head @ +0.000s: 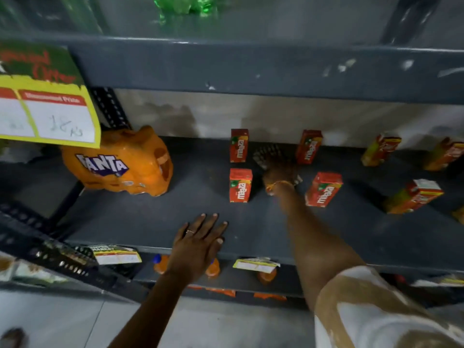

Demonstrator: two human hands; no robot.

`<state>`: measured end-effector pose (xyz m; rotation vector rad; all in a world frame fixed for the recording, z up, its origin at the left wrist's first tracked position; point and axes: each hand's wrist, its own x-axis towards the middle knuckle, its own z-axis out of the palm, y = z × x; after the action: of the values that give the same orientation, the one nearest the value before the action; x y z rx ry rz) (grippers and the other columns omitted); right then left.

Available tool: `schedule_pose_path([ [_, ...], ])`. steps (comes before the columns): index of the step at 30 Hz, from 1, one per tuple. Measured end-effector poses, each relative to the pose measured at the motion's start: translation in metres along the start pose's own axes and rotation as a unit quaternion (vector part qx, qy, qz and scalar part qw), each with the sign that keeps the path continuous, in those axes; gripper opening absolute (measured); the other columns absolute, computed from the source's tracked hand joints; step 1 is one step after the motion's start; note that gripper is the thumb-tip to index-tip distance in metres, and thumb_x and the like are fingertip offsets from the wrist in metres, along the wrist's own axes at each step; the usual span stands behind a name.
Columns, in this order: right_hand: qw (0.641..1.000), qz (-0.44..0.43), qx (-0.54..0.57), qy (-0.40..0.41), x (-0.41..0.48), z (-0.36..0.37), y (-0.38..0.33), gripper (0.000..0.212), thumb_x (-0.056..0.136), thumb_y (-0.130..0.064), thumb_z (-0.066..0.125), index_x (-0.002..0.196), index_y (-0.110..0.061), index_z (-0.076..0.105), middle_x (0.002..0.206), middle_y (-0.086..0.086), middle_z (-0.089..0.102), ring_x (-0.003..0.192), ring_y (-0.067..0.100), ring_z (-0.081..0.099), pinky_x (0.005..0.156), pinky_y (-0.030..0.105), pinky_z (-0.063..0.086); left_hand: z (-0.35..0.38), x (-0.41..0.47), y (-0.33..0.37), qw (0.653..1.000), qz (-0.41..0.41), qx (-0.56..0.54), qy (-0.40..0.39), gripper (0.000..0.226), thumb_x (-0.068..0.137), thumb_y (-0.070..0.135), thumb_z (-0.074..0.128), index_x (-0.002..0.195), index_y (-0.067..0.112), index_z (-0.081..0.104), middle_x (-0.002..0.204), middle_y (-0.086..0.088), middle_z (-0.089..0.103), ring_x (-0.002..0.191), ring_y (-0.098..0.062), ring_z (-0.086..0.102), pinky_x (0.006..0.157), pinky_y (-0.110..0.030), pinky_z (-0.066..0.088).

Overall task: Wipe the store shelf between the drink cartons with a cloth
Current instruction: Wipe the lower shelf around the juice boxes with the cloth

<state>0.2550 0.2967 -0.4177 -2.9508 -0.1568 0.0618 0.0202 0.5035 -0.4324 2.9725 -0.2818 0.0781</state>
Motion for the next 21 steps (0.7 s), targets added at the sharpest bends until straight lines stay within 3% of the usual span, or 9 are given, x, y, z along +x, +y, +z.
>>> schedule_pose_path([
  [2, 0.997, 0.046, 0.055, 0.02, -0.033, 0.005, -0.006, 0.073, 0.072, -0.021, 0.047, 0.141, -0.036, 0.026, 0.157, 0.001, 0.019, 0.144, 0.03, 0.017, 0.117, 0.052, 0.019, -0.002, 0.0, 0.001, 1.0, 0.003, 0.009, 0.003, 0.054, 0.095, 0.048, 0.001, 0.137, 0.036, 0.034, 0.141, 0.005, 0.046, 0.129, -0.02, 0.038, 0.102, -0.041, 0.025],
  [4, 0.995, 0.041, 0.086, 0.042, -0.076, -0.001, -0.018, 0.067, 0.081, -0.015, 0.047, 0.143, -0.03, 0.026, 0.158, 0.002, 0.018, 0.144, 0.028, 0.017, 0.119, 0.046, 0.017, -0.005, -0.001, 0.003, 1.0, -0.005, 0.013, 0.006, 0.055, 0.095, 0.049, 0.001, 0.136, 0.035, 0.035, 0.141, 0.005, 0.046, 0.13, -0.017, 0.032, 0.101, -0.042, 0.026],
  [8, 0.99, 0.043, 0.134, -0.029, -0.143, -0.008, -0.018, 0.069, 0.086, -0.01, 0.049, 0.145, -0.026, 0.019, 0.159, 0.004, 0.01, 0.146, 0.031, 0.005, 0.12, 0.046, 0.005, -0.009, -0.002, 0.01, 1.0, -0.014, 0.006, 0.002, 0.062, 0.092, 0.052, -0.004, 0.137, 0.035, 0.034, 0.144, 0.006, 0.042, 0.132, -0.018, 0.034, 0.102, -0.047, 0.033],
  [16, 0.966, -0.116, 0.225, -0.054, -0.245, -0.022, 0.032, 0.069, 0.072, 0.01, 0.05, 0.13, -0.026, 0.051, 0.149, 0.0, 0.038, 0.142, 0.026, 0.023, 0.121, 0.036, 0.013, -0.015, -0.004, 0.014, 0.999, -0.021, 0.012, -0.02, 0.066, 0.092, 0.053, -0.006, 0.136, 0.031, 0.039, 0.142, 0.001, 0.045, 0.129, -0.023, 0.041, 0.098, -0.049, 0.036],
  [17, 0.963, -0.12, 0.236, -0.057, -0.255, -0.023, 0.041, 0.067, 0.07, 0.01, 0.049, 0.126, -0.026, 0.056, 0.147, -0.001, 0.042, 0.141, 0.025, 0.027, 0.121, 0.031, 0.012, -0.014, -0.004, 0.013, 1.0, -0.018, 0.013, -0.019, 0.069, 0.091, 0.055, -0.007, 0.137, 0.03, 0.037, 0.143, 0.001, 0.043, 0.13, -0.023, 0.039, 0.099, -0.049, 0.035],
  [20, 0.963, -0.123, 0.233, -0.057, -0.279, -0.032, 0.065, 0.062, 0.069, 0.014, 0.043, 0.114, -0.022, 0.065, 0.14, -0.008, 0.045, 0.132, 0.007, 0.03, 0.109, -0.002, 0.001, -0.014, -0.005, 0.009, 1.0, -0.01, 0.004, -0.021, 0.073, 0.088, 0.058, -0.011, 0.139, 0.031, 0.033, 0.147, 0.0, 0.037, 0.134, -0.022, 0.032, 0.103, -0.05, 0.03],
  [21, 0.961, -0.126, 0.239, -0.063, -0.286, -0.037, 0.069, 0.065, 0.069, 0.019, 0.041, 0.113, -0.022, 0.066, 0.136, -0.012, 0.042, 0.13, 0.003, 0.03, 0.108, -0.004, 0.001, -0.015, -0.007, 0.005, 1.0, -0.012, 0.003, -0.021, 0.073, 0.087, 0.059, -0.011, 0.139, 0.031, 0.033, 0.147, 0.0, 0.037, 0.135, -0.022, 0.031, 0.103, -0.05, 0.029],
])
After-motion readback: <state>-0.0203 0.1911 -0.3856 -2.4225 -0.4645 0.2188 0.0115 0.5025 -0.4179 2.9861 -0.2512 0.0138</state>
